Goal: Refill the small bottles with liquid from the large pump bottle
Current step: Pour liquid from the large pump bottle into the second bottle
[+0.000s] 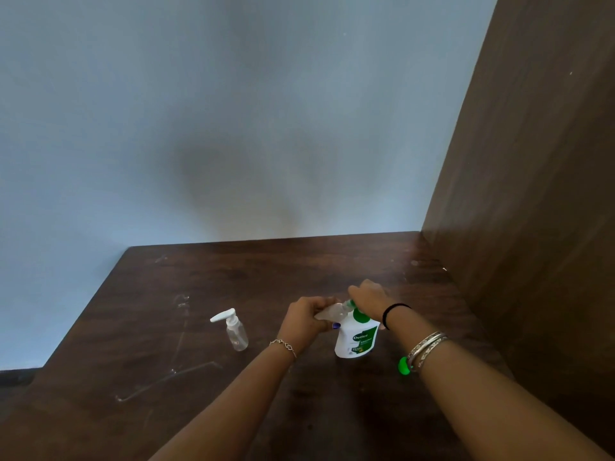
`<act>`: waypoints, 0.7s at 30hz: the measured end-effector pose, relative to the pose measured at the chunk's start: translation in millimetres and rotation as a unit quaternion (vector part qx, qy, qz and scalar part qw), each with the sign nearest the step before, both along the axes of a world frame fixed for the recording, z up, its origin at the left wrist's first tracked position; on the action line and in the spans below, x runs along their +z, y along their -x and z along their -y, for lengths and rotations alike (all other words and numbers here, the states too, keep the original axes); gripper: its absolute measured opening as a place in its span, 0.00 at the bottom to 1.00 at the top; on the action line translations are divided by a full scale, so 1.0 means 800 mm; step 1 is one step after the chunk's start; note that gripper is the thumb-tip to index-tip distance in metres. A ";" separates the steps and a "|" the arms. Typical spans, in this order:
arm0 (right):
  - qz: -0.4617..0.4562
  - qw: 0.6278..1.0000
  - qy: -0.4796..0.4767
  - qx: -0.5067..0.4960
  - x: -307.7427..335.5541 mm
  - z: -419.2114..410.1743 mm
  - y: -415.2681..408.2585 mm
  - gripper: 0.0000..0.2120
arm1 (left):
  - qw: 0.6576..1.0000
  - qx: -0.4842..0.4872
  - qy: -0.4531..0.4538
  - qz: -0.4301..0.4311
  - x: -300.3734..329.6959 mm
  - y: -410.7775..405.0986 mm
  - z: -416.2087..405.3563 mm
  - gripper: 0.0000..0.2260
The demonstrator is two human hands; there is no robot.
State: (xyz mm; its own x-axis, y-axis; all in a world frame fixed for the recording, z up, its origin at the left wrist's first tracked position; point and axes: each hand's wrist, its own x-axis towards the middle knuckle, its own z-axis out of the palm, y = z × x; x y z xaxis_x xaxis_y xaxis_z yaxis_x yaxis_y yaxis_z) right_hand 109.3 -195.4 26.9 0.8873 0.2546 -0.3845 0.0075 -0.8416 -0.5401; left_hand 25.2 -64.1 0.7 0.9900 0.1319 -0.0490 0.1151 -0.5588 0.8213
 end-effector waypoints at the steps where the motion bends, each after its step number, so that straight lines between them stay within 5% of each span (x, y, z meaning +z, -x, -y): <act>1: 0.008 1.000 0.003 -0.003 -0.003 -0.001 0.000 0.11 | 1.000 0.001 0.000 -0.001 -0.001 0.000 -0.001 0.23; 8: -0.029 0.999 0.000 0.031 0.009 0.005 -0.001 0.12 | 1.000 -0.007 0.013 -0.003 0.001 0.001 -0.001 0.23; 14: 0.030 1.000 0.003 -0.001 -0.008 -0.001 -0.001 0.14 | 1.000 -0.001 0.013 -0.004 -0.001 0.001 -0.003 0.23; 21: -0.030 0.999 0.009 0.025 0.002 0.005 -0.005 0.11 | 1.000 -0.009 0.016 -0.001 0.000 0.002 -0.002 0.22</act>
State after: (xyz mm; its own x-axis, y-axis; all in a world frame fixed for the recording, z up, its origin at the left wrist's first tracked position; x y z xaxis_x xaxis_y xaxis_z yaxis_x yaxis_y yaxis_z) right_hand 113.1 -199.0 28.7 0.8489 0.2909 -0.4413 0.0180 -0.8504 -0.5259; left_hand 23.4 -62.5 0.6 0.9922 0.1118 -0.0549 0.1066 -0.5346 0.8383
